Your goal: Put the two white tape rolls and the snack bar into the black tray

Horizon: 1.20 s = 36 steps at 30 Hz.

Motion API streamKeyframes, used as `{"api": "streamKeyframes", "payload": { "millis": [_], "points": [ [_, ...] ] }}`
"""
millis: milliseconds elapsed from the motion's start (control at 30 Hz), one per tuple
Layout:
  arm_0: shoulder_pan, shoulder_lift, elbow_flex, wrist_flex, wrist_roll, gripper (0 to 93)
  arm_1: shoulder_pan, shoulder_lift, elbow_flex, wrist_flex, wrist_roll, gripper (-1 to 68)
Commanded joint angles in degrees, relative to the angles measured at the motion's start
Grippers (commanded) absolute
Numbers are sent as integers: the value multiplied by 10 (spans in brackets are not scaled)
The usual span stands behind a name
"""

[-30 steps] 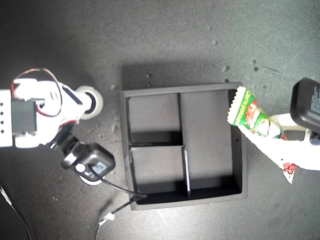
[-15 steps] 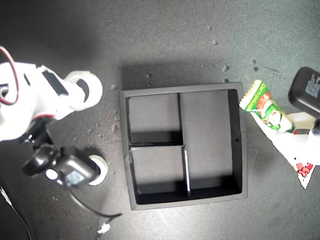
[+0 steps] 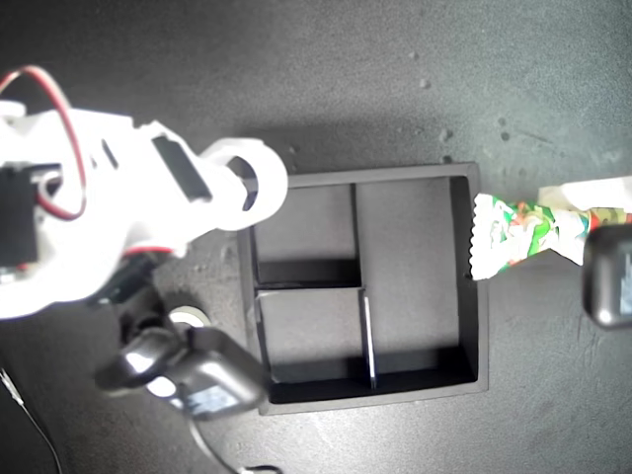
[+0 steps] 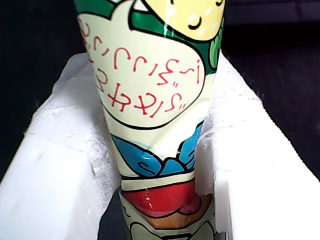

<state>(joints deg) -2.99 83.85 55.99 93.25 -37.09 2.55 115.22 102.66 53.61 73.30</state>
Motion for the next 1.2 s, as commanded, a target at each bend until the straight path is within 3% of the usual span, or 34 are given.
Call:
{"api": "streamKeyframes", "payload": {
  "millis": [0, 233, 433, 633, 900, 1167],
  "points": [
    [17, -44, -63, 3, -4, 1, -11, 10, -40, -17, -177, -7],
    [34, -130, -130, 5, -30, 1, -32, -2, -75, -25, -451, -6],
    [51, -223, -267, 74, -65, 1, -29, -66, -171, -13, -568, -6],
    [62, -301, -377, 117, -97, 1, -30, -230, -374, 135, -609, -6],
    [91, -323, -345, 117, -141, 3, -21, -232, -305, 135, -612, -6],
    [103, -334, -325, 117, -173, 130, -29, -277, -292, 107, -611, -5]
  ]
}}
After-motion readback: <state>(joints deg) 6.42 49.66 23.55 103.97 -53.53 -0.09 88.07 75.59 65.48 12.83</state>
